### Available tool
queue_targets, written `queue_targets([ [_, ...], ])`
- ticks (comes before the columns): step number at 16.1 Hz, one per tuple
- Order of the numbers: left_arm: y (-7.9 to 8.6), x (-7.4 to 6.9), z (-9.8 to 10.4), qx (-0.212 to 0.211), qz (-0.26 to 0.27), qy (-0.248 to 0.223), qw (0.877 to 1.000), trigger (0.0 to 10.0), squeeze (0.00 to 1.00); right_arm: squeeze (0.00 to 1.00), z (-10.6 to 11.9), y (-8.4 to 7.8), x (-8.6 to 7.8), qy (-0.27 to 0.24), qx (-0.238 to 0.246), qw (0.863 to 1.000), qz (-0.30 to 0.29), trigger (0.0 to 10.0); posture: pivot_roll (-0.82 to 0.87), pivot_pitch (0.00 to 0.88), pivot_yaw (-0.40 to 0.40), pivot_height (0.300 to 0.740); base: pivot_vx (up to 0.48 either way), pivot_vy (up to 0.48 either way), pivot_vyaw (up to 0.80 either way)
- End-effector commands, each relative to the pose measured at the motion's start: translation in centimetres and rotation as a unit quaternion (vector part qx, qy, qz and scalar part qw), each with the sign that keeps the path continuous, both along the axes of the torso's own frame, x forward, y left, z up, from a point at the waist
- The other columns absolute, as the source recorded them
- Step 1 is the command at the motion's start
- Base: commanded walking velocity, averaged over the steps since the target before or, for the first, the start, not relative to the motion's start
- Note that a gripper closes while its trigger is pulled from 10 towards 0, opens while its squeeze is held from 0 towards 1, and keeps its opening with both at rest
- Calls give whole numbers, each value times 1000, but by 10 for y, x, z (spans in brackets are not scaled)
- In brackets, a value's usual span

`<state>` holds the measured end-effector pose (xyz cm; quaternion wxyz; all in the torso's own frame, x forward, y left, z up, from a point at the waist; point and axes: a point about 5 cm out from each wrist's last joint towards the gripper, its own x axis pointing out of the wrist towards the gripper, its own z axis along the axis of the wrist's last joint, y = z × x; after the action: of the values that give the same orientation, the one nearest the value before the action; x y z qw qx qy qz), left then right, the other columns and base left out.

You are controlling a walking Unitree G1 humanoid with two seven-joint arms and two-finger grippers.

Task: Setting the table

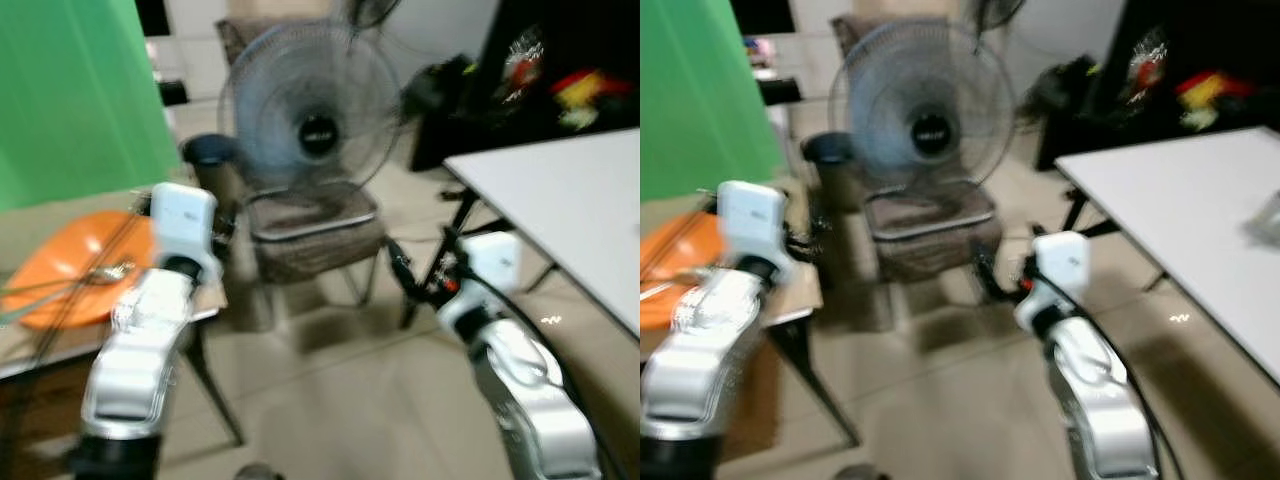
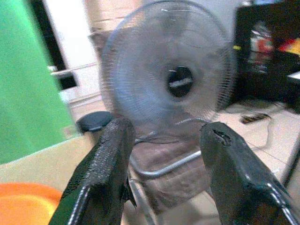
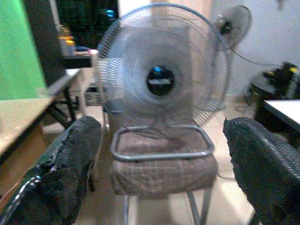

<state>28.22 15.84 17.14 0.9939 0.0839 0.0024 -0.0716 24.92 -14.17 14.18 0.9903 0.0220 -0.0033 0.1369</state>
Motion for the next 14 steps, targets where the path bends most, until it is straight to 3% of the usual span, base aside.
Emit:
queue_targets([
  [1,3,3,7,11,-1,-10,1000,10000,0,0,2,-1,0,-4,7,1000,-7,10000,3,0,5,740,0,480,0],
  [14,1,10,22,43,-15,-35,998,10000,0,0,12,-7,7,-16,12,1000,-7,10000,22,0,-11,740,0,480,0],
])
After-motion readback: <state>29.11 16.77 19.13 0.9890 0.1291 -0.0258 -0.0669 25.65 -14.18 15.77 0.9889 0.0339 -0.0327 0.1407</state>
